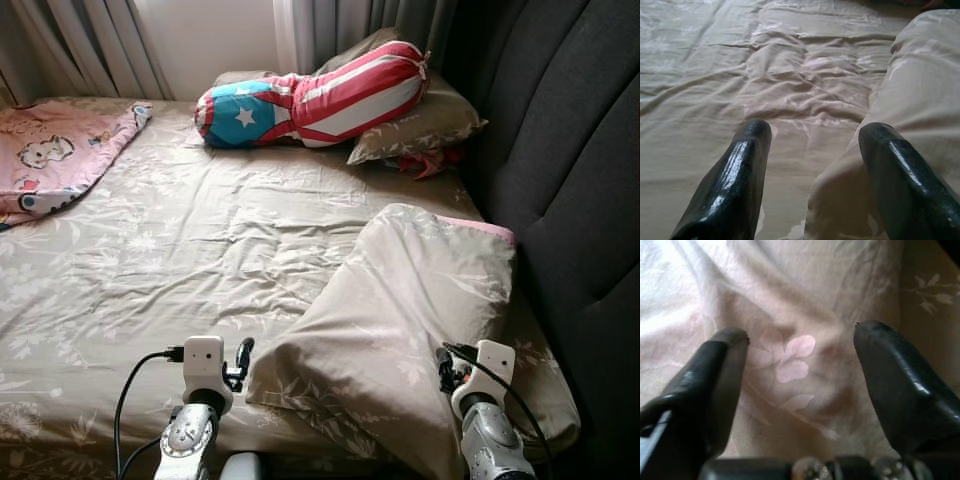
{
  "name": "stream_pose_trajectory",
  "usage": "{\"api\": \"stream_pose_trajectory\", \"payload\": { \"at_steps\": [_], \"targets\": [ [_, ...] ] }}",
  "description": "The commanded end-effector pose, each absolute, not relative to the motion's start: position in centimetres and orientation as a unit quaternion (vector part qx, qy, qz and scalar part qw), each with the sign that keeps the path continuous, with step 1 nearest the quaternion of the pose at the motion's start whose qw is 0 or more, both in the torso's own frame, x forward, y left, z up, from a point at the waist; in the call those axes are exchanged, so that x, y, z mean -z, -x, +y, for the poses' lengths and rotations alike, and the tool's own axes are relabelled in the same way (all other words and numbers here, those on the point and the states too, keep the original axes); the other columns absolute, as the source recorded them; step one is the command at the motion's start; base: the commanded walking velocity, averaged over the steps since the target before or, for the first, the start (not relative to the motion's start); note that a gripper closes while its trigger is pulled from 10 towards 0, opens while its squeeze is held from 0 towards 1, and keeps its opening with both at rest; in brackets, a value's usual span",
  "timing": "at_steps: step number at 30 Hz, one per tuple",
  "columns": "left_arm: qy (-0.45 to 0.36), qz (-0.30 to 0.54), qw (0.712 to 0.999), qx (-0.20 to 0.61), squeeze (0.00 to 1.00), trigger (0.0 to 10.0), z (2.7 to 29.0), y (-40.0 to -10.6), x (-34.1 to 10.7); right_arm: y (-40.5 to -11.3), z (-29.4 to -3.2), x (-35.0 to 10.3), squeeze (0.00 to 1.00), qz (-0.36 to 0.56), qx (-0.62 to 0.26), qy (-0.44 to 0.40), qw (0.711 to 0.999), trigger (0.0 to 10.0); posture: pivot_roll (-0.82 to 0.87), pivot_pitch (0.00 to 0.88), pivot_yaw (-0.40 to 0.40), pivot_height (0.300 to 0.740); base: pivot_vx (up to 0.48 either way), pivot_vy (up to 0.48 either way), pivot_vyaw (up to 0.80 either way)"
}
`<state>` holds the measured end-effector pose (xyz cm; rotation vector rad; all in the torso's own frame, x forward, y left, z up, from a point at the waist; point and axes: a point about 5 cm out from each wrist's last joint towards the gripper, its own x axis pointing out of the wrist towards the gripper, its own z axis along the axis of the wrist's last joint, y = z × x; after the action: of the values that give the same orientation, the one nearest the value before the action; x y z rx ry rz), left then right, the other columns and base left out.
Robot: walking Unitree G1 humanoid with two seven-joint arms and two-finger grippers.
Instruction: Clean up the room
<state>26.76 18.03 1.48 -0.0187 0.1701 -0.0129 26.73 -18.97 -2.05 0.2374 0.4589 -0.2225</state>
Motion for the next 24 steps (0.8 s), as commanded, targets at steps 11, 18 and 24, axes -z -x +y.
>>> {"api": "stream_pose_trajectory", "payload": {
  "at_steps": [11,18,24],
  "targets": [
    [-0.011,0.086,0.996,0.021,0.0,10.0,18.0,-26.7,-1.6,-25.2,-19.7,3.5,1.0,0.269,0.127,-0.131,0.946,10.0,0.0,0.044,-0.04,0.645,0.0,0.0,0.0],
    [-0.013,0.086,0.996,0.025,0.0,10.0,17.9,-26.7,-1.6,-24.6,-19.4,4.0,1.0,0.279,0.125,-0.155,0.939,10.0,0.0,0.047,-0.04,0.645,0.0,0.0,0.0],
    [-0.015,0.086,0.996,0.026,0.0,10.0,18.0,-26.7,-1.6,-24.3,-19.0,4.1,1.0,0.281,0.11,-0.173,0.937,10.0,0.0,0.051,-0.041,0.645,0.0,0.0,0.0]
  ]
}}
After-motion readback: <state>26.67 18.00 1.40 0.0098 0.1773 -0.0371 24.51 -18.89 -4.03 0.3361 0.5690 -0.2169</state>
